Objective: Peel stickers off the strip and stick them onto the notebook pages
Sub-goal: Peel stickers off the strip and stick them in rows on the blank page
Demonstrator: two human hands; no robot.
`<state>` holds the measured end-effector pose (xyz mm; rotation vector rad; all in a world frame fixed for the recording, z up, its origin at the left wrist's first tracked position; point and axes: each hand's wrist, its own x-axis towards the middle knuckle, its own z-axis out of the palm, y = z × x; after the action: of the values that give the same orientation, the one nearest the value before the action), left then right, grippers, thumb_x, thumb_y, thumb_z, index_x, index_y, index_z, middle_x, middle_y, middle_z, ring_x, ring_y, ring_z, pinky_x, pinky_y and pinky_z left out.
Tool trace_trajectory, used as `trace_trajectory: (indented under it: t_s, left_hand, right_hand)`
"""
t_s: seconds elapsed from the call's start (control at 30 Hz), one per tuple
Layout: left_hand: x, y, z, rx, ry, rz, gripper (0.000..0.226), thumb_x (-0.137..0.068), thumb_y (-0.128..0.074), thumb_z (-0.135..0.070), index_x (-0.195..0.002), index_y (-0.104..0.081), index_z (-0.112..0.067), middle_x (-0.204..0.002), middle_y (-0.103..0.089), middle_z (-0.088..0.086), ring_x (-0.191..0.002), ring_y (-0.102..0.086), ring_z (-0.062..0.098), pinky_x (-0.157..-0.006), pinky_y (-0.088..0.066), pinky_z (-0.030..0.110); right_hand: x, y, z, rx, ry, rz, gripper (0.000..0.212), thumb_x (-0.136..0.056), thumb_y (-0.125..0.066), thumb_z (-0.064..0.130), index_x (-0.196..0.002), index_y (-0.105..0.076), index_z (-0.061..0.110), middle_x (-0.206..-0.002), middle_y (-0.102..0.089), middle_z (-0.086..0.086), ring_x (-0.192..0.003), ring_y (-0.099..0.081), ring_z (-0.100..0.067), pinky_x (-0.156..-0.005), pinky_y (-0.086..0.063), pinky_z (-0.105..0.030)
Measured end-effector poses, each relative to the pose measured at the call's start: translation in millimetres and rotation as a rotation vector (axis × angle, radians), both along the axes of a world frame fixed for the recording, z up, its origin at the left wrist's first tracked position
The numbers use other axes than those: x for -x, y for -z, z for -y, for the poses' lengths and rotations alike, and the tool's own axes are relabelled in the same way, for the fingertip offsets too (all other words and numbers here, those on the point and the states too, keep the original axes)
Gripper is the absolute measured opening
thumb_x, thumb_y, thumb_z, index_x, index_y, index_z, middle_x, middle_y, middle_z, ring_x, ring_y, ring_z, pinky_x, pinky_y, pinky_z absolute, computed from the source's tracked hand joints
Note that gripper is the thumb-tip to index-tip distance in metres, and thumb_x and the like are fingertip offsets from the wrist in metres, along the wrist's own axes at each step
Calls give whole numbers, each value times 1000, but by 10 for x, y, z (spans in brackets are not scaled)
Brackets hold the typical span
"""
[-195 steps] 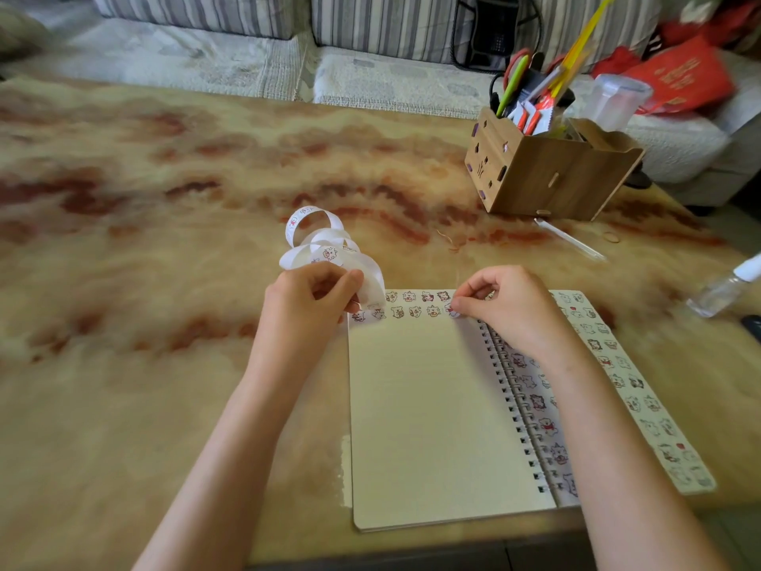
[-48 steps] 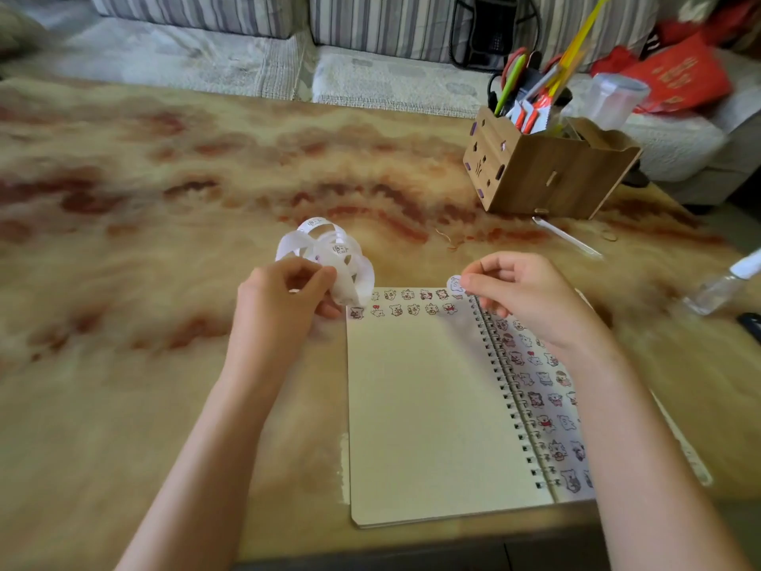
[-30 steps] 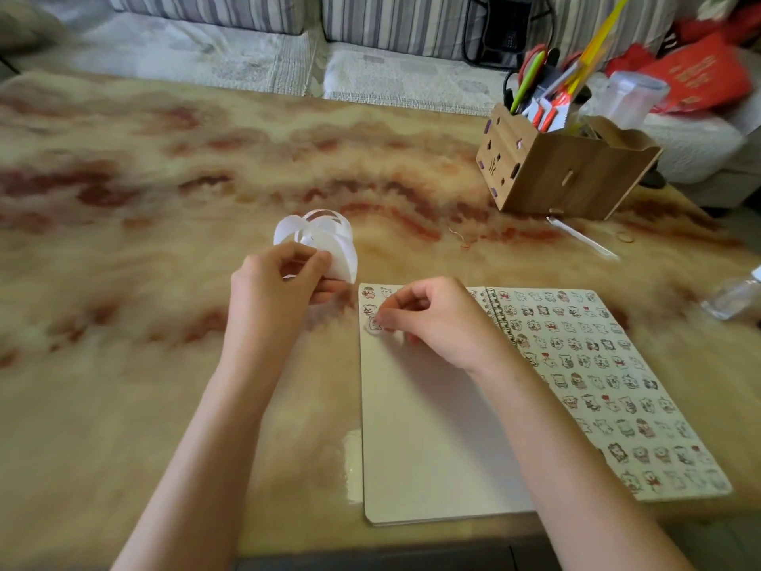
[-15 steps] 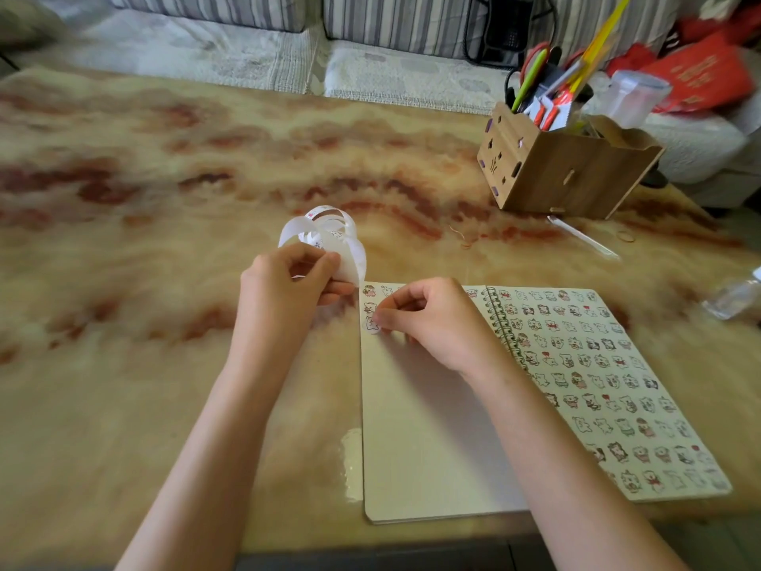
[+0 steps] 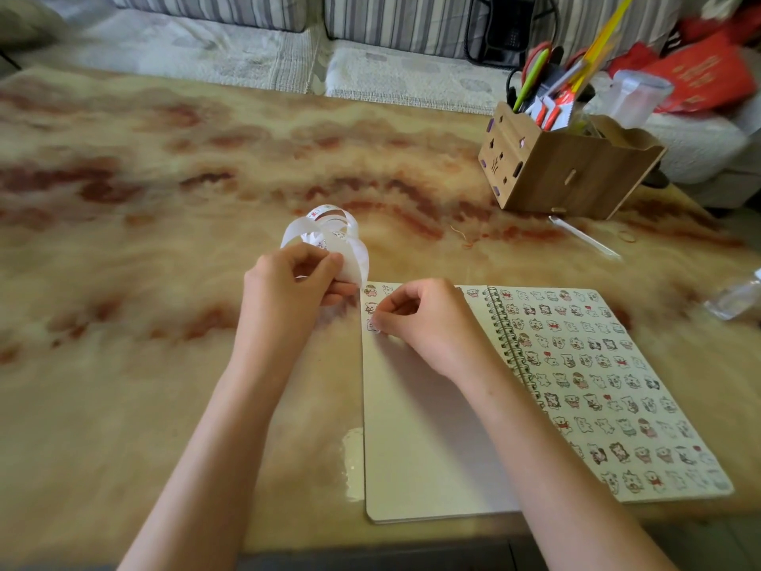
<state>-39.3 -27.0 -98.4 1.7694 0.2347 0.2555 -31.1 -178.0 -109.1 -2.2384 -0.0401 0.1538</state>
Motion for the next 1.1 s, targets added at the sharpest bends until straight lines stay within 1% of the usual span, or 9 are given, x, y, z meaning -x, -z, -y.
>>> trace_trajectory:
  t_s: [0.1,0.23,0.43,0.6,0.7,0.77,0.87,0.93,1.1]
  left_hand:
    - [-2,6,2,1,0,1,16,-91,-59,-14,-78,-67,-10,-70,-73,1,-65,-72,10,-64,-56,16]
    - [-4,6,6,8,0,0,15,-91,-59,-14,-80,-68,-8,-71,-73,3,-66,-72,11,-65,-56,16]
    - [-1,1,11,20,0,-3,15,-91,-59,-13,-80,-67,-7,-73,-73,4,-67,-72,12,-66,-57,19]
    - [9,-7,7,30,2,-3,15,-91,-58,-12,-81,-67,-6,-72,-73,5,-67,-72,12,-65,-57,18]
    - [17,-10,13,21,1,-5,15,-91,-58,-13,-82,-68,-7,-72,-73,5,-66,-72,11,-64,-56,16]
    - [23,-14,15,24,2,-5,15,-91,-58,-13,-82,-68,-7,-72,-73,4,-65,-72,11,-62,-55,14]
    - [26,-19,22,17,-1,-8,15,-91,-58,-13,-81,-68,-8,-71,-73,2,-65,-72,10,-60,-53,12]
    - [30,-28,26,0,-4,-9,16,-91,-59,-14,-80,-68,-9,-68,-72,0,-62,-71,8,-57,-52,11]
    - [58,-67,36,-90,-11,15,18,-91,-59,-20,-78,-70,-16,-65,-70,-5,-46,-59,-1,-47,-42,6]
  right_hand:
    - [16,8,-7,26,-4,24,7,-76,-74,20,-73,-68,19,-60,-59,10,-59,-55,-10,-60,-42,-29]
    - [12,25,16,10,-13,37,10,-76,-77,23,-76,-68,19,-58,-54,11,-55,-48,-5,-58,-35,-25]
    - [0,41,23,21,-16,26,9,-78,-75,24,-78,-66,22,-61,-54,12,-59,-49,-5,-62,-36,-26]
    - [-30,58,19,31,6,38,28,-79,-75,25,-93,-51,26,-73,-56,11,-74,-54,-11,-73,-42,-33]
    - [-39,62,31,68,12,66,16,-83,-66,21,-92,-54,25,-69,-55,11,-69,-52,-9,-67,-39,-30]
    - [-35,64,38,72,15,82,13,-84,-65,24,-92,-55,24,-69,-54,11,-67,-50,-7,-65,-36,-28]
    - [-21,52,24,31,13,66,27,-78,-75,36,-91,-56,23,-67,-52,11,-62,-48,-6,-63,-37,-29]
    - [-13,47,10,71,8,77,29,-76,-77,36,-91,-55,23,-67,-51,11,-63,-48,-6,-62,-36,-28]
    - [-14,66,24,101,17,117,8,-87,-62,23,-92,-55,23,-65,-50,12,-64,-49,-6,-61,-36,-28]
